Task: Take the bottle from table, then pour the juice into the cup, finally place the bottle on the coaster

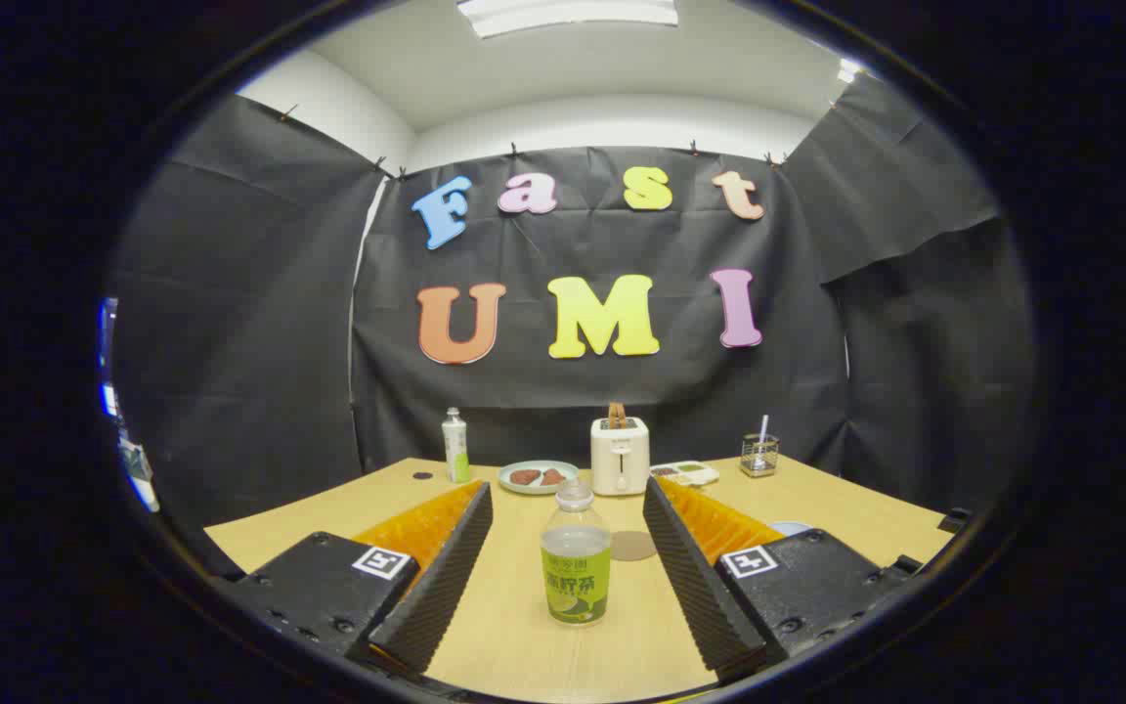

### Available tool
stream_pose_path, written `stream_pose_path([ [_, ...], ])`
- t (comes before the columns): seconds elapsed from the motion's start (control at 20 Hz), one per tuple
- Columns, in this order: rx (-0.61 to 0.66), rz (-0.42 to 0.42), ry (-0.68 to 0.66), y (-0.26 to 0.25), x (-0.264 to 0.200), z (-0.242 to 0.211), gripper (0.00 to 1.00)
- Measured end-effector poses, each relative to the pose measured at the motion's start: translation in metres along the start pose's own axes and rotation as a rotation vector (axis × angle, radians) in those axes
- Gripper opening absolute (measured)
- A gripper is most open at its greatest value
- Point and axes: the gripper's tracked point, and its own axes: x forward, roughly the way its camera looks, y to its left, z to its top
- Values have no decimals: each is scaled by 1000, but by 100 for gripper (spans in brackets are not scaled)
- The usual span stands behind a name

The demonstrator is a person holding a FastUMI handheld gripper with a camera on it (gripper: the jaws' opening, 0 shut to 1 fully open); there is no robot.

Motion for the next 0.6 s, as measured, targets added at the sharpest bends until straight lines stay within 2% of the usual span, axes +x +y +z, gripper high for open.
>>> stream_pose_path([
  [0.6,-4,-8,12,2,1,-7,100],
])
